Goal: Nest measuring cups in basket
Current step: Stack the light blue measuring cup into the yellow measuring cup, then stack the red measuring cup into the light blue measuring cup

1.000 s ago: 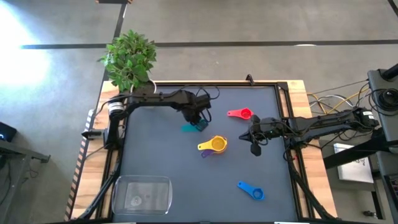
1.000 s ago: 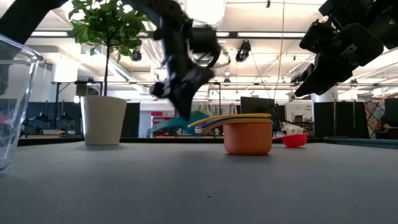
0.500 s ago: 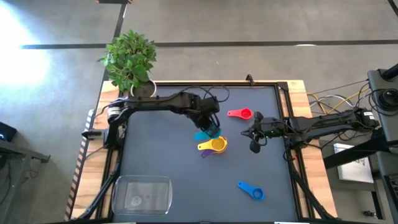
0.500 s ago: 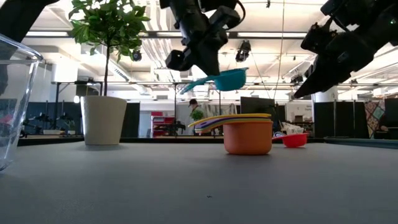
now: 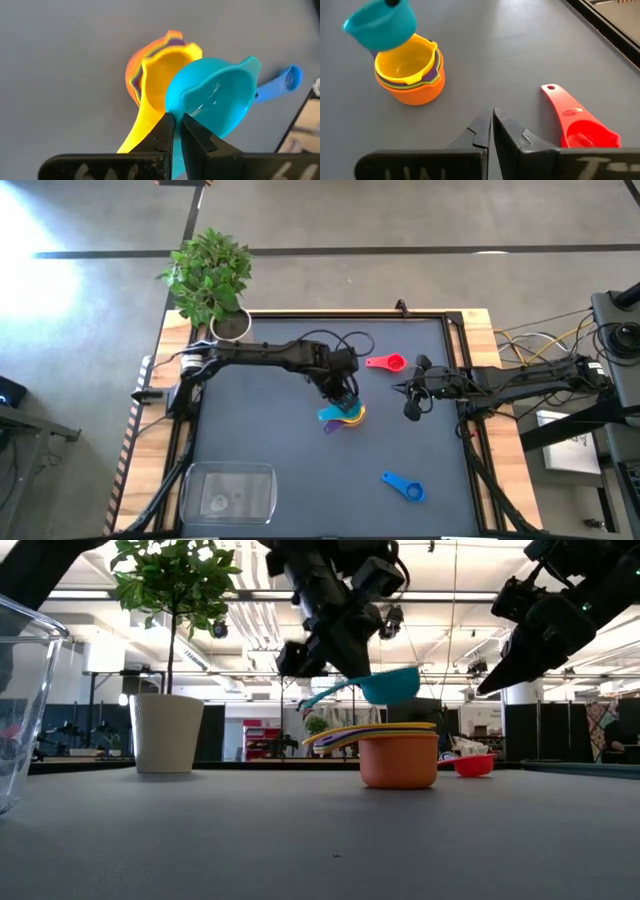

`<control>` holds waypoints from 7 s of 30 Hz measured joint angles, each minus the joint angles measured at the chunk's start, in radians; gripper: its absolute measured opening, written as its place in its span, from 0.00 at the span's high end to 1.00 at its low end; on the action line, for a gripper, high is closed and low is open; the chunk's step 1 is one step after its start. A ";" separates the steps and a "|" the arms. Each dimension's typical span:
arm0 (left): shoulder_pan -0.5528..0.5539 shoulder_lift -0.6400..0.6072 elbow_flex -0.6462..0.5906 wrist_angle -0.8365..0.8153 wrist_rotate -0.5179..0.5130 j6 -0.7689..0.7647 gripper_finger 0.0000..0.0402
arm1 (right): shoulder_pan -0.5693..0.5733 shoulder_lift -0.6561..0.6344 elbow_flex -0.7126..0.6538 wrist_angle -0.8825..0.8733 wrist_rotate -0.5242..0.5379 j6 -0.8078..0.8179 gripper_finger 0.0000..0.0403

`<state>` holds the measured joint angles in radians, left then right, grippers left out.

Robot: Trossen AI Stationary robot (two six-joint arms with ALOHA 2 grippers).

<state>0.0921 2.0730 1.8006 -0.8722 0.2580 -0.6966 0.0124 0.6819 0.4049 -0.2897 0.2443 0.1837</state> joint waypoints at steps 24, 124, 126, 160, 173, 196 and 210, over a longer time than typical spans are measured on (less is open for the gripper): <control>0.004 0.038 0.004 0.014 0.013 0.090 0.68 | 0.000 0.007 -0.003 0.001 0.000 -0.002 0.98; -0.232 -1.196 -1.483 1.476 -0.547 0.580 0.81 | -0.655 0.745 0.469 -0.455 -0.300 -0.429 0.63; -0.232 -1.196 -1.483 1.476 -0.547 0.579 0.81 | -0.654 0.739 0.490 -0.460 -0.306 -0.420 0.63; -0.232 -1.198 -1.483 1.479 -0.547 0.536 0.81 | -0.597 0.787 0.487 -0.325 -0.251 -0.287 0.97; -0.233 -1.184 -1.483 1.485 -0.547 0.454 0.81 | -0.209 0.530 0.488 -0.194 -0.399 -0.318 0.98; -0.234 -1.182 -1.483 1.561 -0.547 0.395 0.81 | 0.048 0.742 0.498 -0.021 -0.408 -0.586 0.92; -0.233 -1.182 -1.483 1.560 -0.547 0.395 0.81 | 0.048 0.734 0.558 -0.124 -0.427 -0.566 0.63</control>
<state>-0.1413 0.8909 0.3180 0.6879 -0.2886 -0.3012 0.0608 1.4158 0.9628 -0.4136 -0.1829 -0.3824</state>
